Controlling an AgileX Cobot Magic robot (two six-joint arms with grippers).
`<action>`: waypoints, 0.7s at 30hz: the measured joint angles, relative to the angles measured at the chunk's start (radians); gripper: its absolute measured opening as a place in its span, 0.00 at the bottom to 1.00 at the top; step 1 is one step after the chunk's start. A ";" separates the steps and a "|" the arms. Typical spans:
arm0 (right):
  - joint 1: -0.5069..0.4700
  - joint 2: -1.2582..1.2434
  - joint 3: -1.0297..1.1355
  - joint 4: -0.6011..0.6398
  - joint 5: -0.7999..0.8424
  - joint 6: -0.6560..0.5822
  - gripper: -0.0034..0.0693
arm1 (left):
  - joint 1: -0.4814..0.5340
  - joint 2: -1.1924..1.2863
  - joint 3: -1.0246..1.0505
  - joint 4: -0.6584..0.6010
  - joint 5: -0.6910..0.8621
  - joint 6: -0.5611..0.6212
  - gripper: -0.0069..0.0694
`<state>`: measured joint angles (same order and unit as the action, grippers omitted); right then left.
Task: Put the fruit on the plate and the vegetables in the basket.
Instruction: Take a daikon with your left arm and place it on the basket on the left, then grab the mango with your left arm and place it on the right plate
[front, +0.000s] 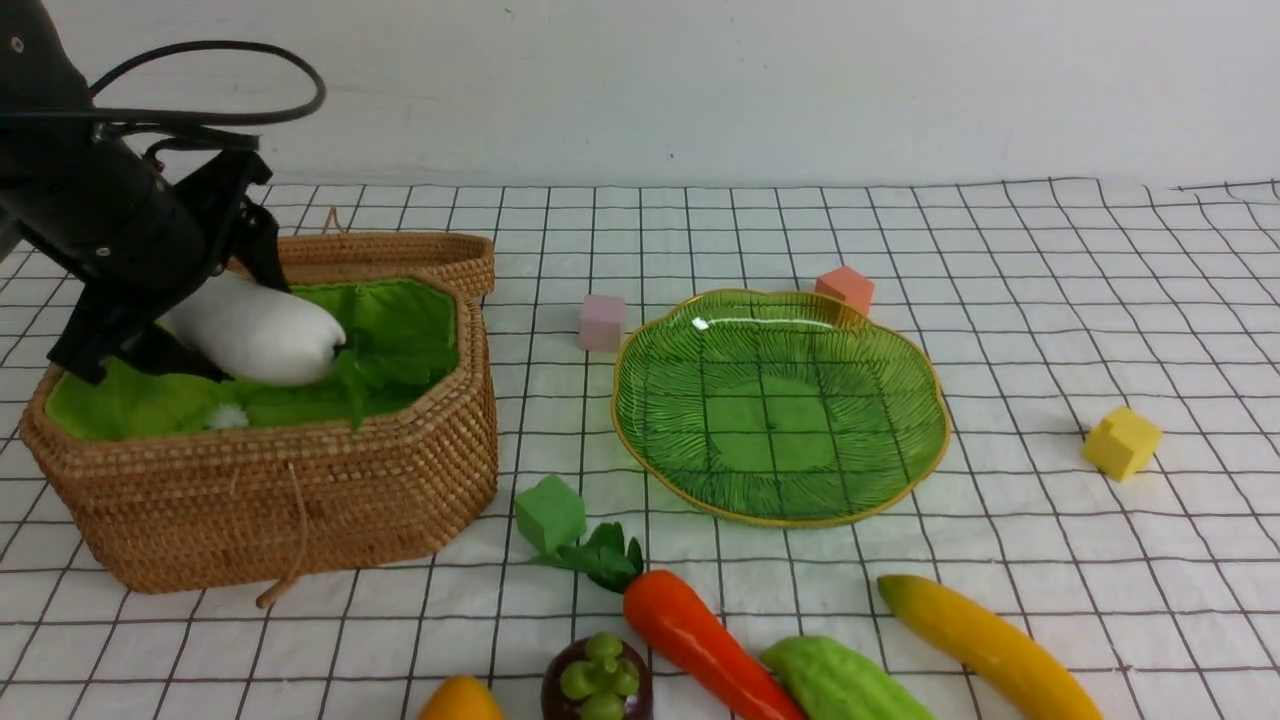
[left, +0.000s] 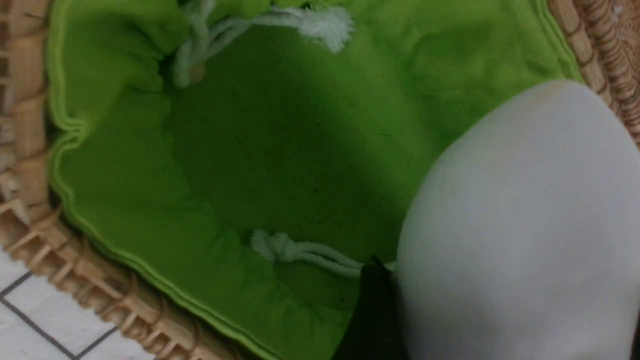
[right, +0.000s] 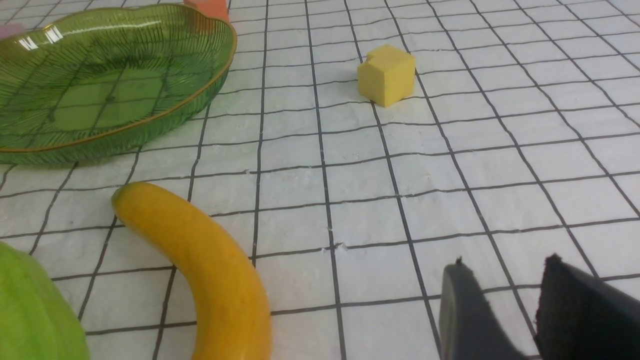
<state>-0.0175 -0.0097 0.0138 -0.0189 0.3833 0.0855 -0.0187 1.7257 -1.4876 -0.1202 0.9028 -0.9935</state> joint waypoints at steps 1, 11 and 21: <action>0.000 0.000 0.000 0.000 0.000 0.000 0.37 | 0.000 0.000 -0.008 -0.011 0.001 0.048 0.84; 0.000 0.000 0.000 0.000 0.000 0.000 0.37 | 0.000 -0.019 -0.052 -0.003 0.107 0.177 0.84; 0.000 0.000 0.000 0.000 0.000 0.000 0.37 | -0.191 -0.147 -0.020 0.021 0.317 0.726 0.83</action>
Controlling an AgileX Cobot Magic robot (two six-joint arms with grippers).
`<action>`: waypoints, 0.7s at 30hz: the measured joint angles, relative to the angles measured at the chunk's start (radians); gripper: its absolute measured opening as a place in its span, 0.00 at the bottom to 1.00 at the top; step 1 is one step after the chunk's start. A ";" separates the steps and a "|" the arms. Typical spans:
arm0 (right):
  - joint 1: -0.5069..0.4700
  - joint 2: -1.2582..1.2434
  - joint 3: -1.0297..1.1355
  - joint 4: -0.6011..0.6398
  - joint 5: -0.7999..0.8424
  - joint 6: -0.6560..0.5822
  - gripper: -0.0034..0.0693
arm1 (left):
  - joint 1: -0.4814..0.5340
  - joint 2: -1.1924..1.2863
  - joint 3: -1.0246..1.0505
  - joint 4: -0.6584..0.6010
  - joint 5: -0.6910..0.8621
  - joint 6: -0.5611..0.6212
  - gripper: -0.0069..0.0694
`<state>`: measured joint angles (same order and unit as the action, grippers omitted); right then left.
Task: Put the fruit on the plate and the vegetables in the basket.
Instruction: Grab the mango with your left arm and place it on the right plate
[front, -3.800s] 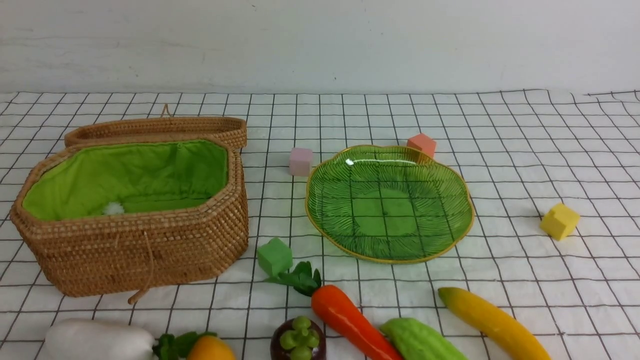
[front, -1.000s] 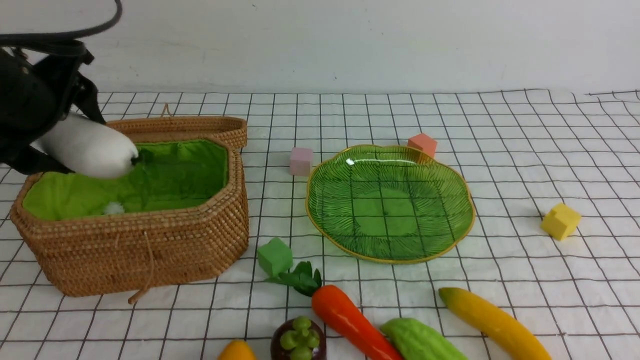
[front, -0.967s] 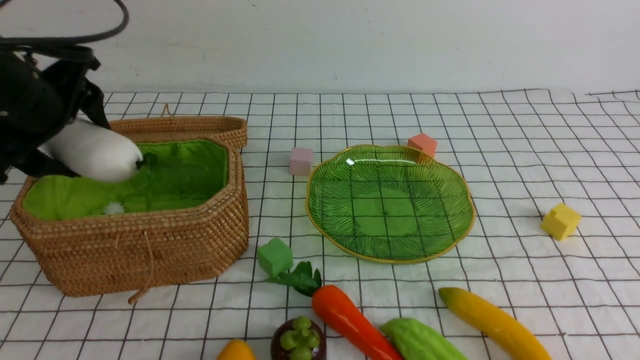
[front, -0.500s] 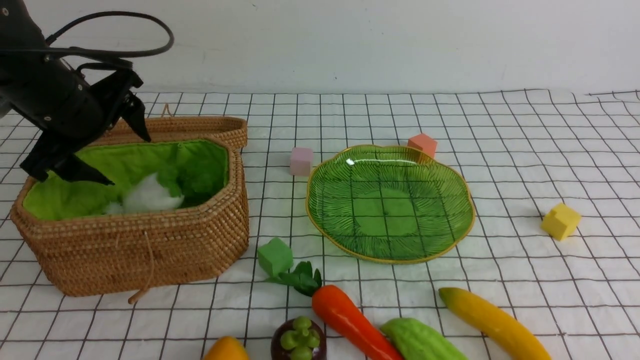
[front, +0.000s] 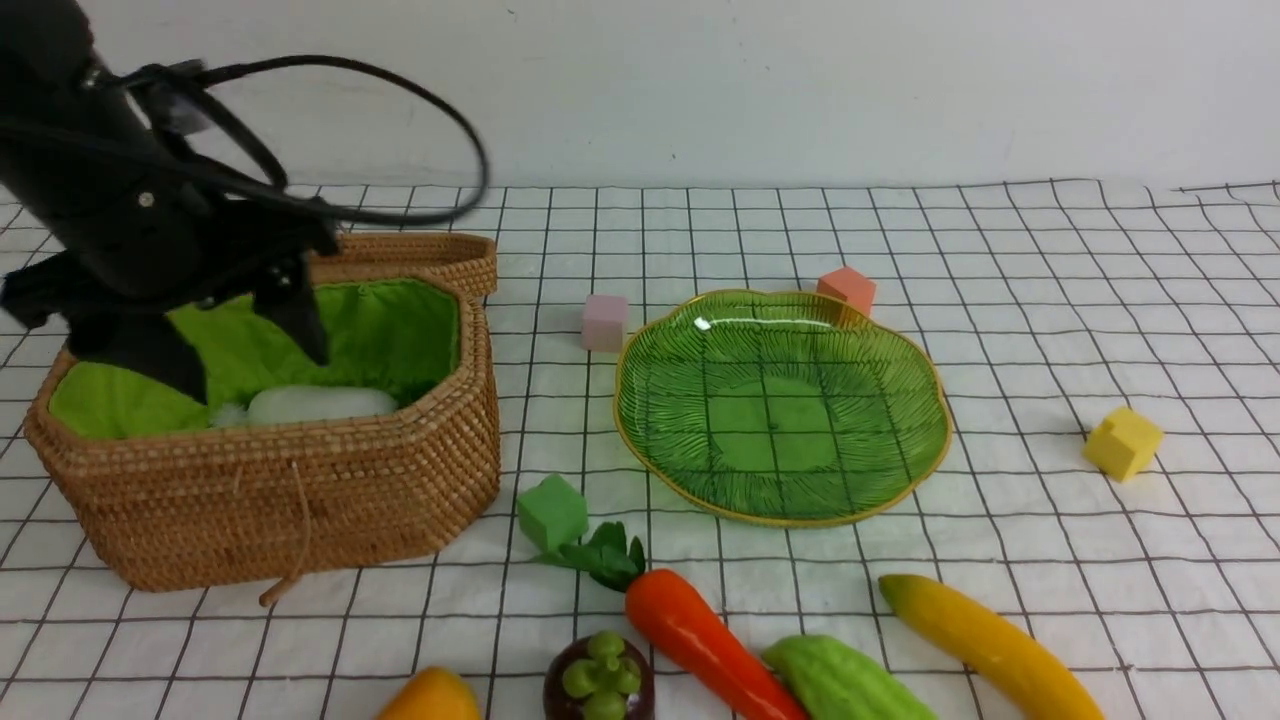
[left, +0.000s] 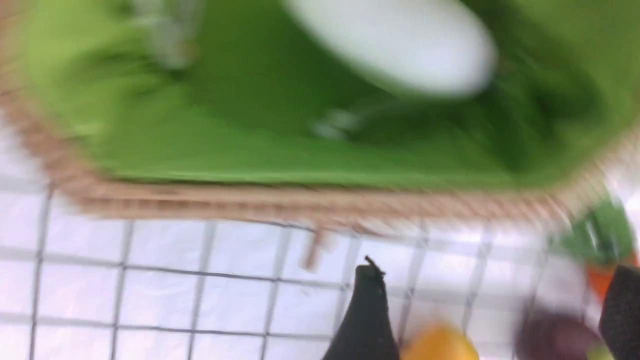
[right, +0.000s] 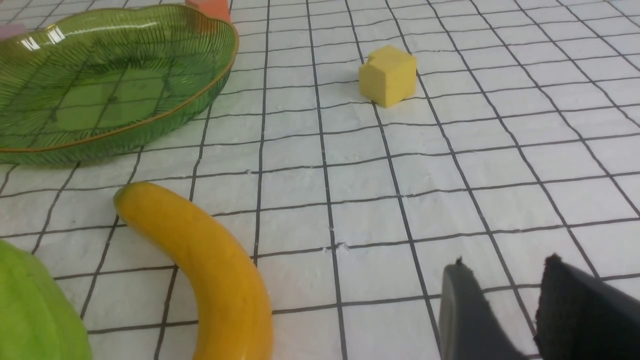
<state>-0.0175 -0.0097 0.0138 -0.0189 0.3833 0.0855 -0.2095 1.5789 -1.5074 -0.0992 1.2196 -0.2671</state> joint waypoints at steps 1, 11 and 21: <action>0.000 0.000 0.000 0.000 0.000 0.000 0.37 | -0.047 -0.024 0.021 -0.001 0.000 0.018 0.83; 0.000 0.000 0.000 0.000 0.000 0.000 0.37 | -0.352 -0.110 0.446 0.099 -0.065 -0.088 0.85; 0.000 0.000 0.000 0.000 0.000 0.000 0.37 | -0.400 0.010 0.663 0.099 -0.446 -0.095 0.86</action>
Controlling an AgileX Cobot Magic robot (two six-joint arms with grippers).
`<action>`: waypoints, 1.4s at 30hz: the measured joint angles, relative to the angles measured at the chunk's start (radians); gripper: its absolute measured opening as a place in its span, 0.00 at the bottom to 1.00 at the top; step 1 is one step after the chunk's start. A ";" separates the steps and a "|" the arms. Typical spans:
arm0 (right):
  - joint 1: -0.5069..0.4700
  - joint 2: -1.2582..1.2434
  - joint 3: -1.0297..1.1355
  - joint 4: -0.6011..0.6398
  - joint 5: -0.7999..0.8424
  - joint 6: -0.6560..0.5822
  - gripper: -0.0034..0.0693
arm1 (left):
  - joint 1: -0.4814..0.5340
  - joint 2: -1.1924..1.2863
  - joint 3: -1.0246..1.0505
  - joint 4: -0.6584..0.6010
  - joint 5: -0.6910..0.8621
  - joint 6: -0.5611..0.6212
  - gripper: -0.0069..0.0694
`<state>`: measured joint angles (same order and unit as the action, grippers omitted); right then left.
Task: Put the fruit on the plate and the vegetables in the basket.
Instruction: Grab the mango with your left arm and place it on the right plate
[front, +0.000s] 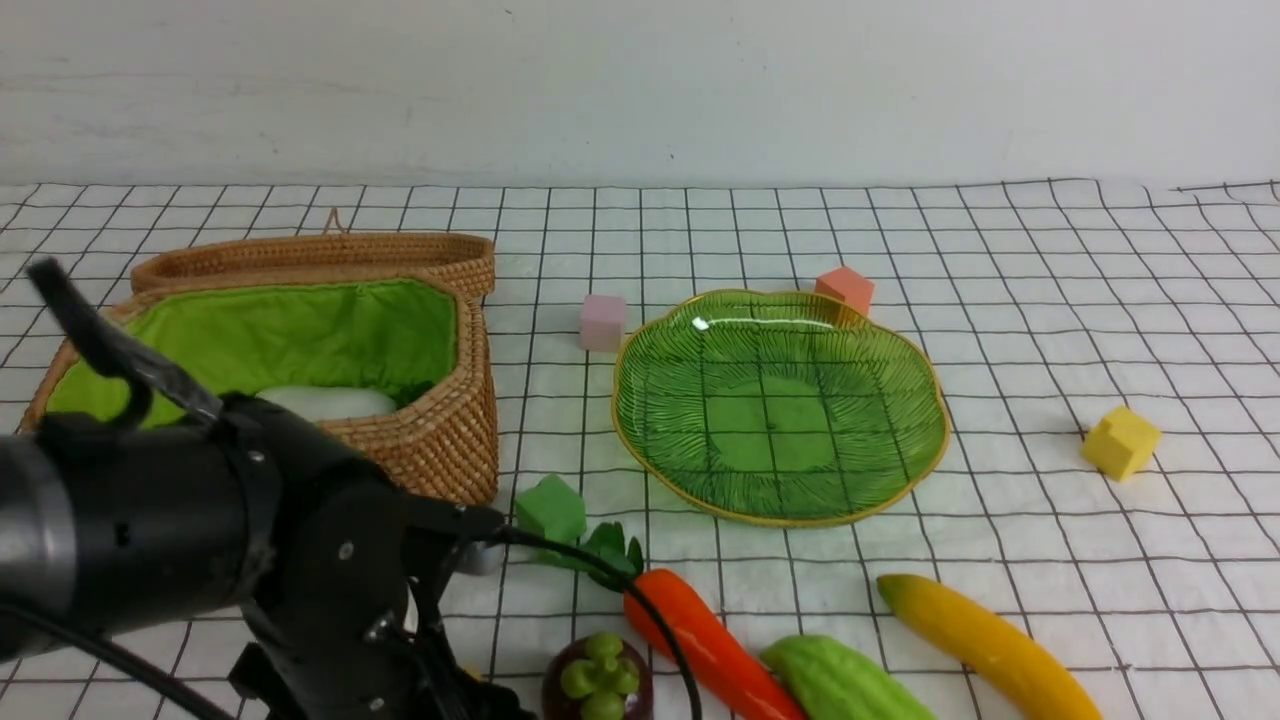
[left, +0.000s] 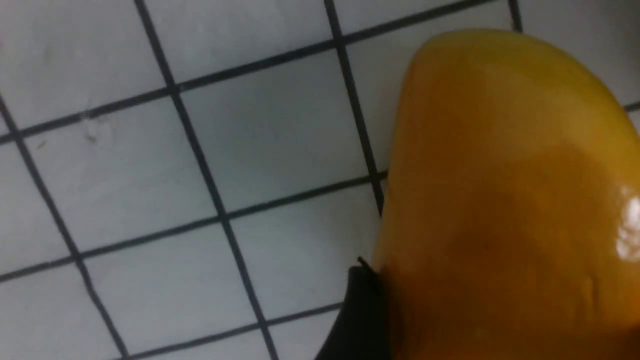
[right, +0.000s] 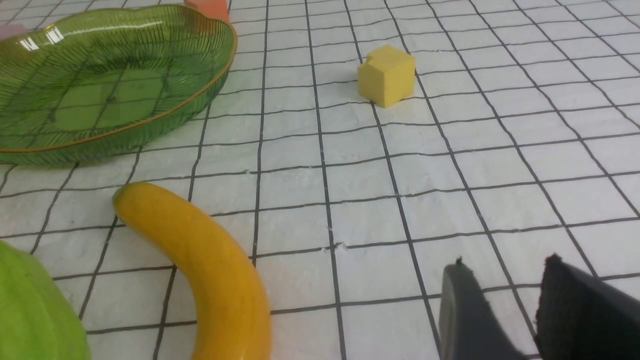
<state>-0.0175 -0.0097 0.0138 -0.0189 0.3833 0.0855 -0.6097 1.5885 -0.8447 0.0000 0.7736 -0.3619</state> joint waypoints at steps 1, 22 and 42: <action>0.000 0.000 0.000 0.000 0.000 0.000 0.37 | 0.000 0.006 0.000 0.000 -0.002 0.000 0.85; 0.000 0.000 0.000 0.000 0.000 0.000 0.37 | 0.001 -0.226 -0.288 0.044 0.260 -0.003 0.84; 0.000 0.000 0.000 0.000 0.000 0.000 0.37 | 0.001 0.456 -1.106 -0.016 0.174 -0.086 0.84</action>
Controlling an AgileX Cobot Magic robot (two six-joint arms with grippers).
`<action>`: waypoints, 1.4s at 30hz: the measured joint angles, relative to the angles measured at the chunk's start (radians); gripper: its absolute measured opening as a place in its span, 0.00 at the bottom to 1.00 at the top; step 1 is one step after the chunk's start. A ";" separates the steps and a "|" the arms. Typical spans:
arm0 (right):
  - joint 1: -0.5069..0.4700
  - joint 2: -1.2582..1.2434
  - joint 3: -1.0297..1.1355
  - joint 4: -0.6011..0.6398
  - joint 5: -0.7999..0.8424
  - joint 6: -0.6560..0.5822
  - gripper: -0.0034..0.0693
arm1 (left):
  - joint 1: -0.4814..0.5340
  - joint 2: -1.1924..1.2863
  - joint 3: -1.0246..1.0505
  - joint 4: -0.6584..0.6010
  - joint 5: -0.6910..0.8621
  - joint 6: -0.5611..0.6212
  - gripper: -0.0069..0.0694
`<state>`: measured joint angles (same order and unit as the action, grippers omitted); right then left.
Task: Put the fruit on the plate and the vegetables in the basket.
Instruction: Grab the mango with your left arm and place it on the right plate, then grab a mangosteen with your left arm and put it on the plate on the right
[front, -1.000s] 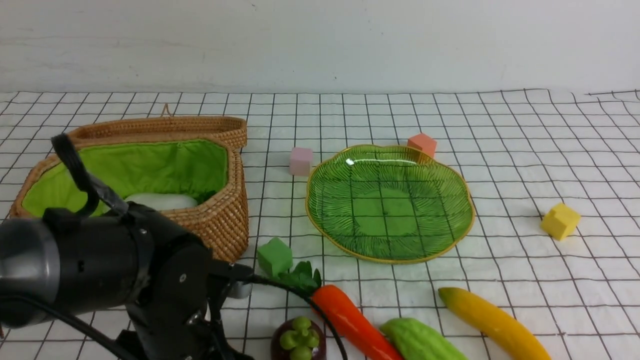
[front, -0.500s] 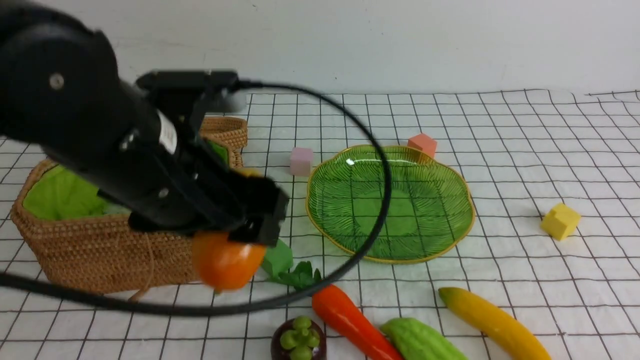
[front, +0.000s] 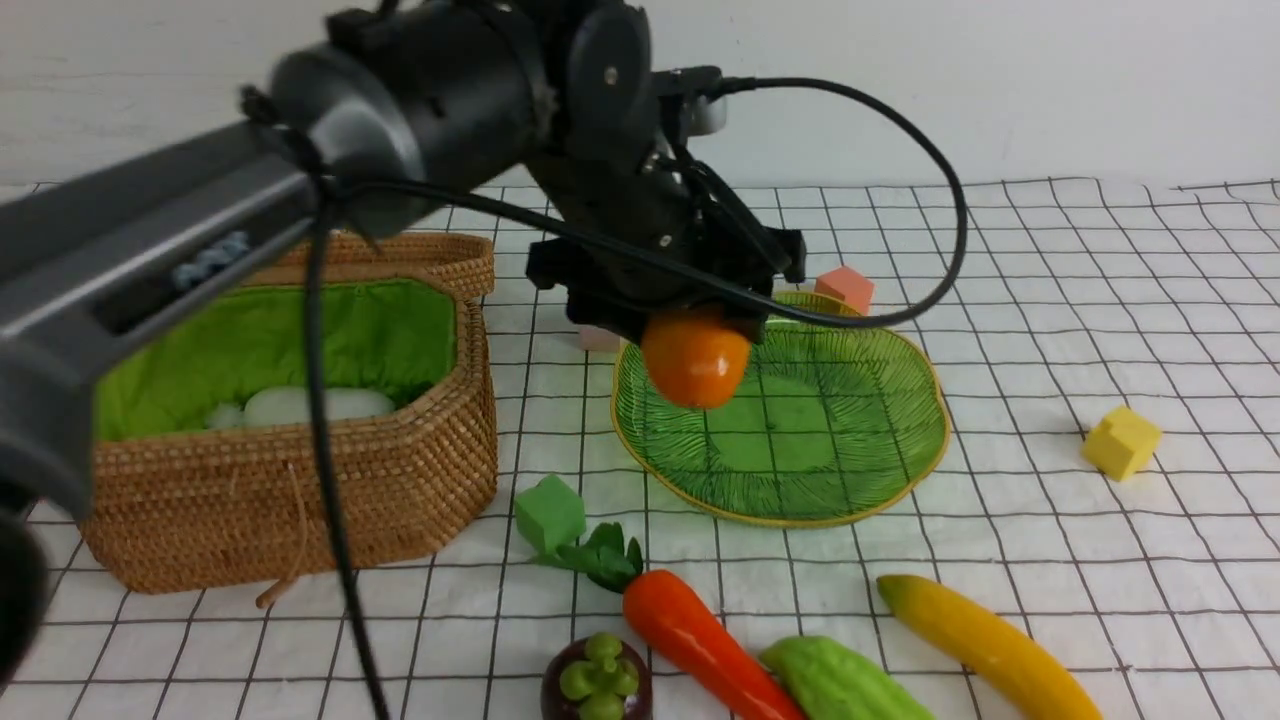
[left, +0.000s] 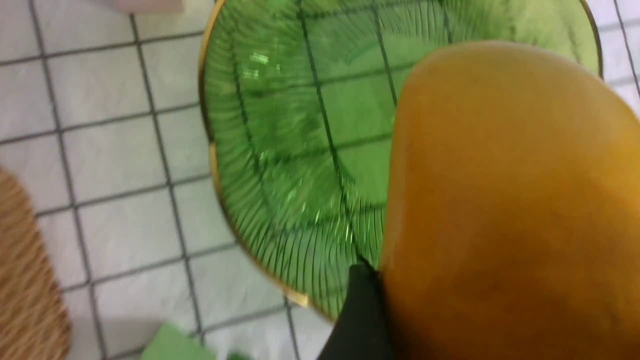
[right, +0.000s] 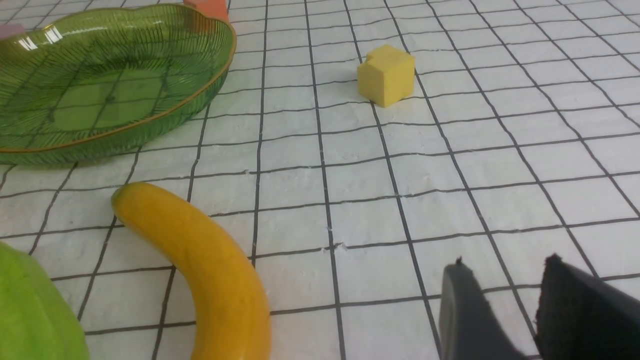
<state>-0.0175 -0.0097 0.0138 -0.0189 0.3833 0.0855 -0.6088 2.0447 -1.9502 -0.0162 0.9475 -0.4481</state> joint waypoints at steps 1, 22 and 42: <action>0.000 0.000 0.000 0.000 0.000 0.000 0.37 | 0.000 0.008 -0.015 0.002 0.000 -0.004 0.84; 0.000 0.000 0.000 0.000 0.000 0.000 0.37 | 0.000 0.092 -0.150 0.037 0.269 0.037 0.91; 0.000 0.000 0.000 0.000 0.000 0.000 0.37 | 0.000 -0.247 0.683 -0.135 0.021 -0.070 0.83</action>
<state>-0.0175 -0.0097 0.0138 -0.0189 0.3833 0.0855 -0.6088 1.7982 -1.2668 -0.1511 0.9681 -0.5177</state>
